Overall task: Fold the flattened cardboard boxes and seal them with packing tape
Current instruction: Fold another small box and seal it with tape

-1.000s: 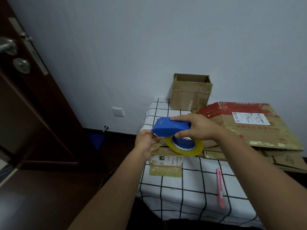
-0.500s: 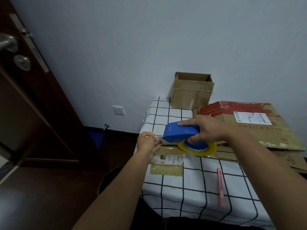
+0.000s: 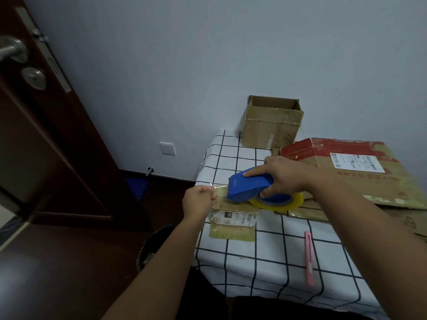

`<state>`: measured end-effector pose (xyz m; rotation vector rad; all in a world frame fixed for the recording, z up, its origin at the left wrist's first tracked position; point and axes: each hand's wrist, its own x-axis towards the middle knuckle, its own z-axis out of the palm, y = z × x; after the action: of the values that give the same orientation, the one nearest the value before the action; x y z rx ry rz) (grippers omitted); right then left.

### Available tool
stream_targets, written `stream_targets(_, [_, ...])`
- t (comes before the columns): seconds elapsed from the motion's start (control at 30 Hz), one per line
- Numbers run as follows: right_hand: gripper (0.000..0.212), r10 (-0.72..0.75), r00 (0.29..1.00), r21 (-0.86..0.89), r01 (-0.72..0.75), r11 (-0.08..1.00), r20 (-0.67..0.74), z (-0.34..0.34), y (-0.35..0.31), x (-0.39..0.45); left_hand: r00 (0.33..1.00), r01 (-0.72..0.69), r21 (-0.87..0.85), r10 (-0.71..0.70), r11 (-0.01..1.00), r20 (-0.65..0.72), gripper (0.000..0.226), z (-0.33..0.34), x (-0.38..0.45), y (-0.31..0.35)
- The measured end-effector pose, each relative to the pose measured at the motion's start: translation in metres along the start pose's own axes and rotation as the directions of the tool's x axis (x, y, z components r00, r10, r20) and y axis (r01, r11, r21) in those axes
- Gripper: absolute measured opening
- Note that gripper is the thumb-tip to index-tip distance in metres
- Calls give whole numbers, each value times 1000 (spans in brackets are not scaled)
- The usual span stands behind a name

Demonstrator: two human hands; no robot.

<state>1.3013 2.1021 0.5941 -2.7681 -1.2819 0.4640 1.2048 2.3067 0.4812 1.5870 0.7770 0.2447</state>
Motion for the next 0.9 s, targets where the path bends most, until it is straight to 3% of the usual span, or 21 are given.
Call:
stream_targets(0.23, [66,5,999,-44,-3,999,48,-5,-13,9,999,-5,60,8,998,-51,23,-1,-1,-4])
stream_targets(0.53, [66,3,998,-86,3,996,69,-5,-24,19,994,109,-66,-109,992,15,14,-3,8,-12])
stream_targets(0.9, [65,8,998,-73,-4,997,58,-3,-24,18,994,0,98,-10,995,106,15,-7,18,-4])
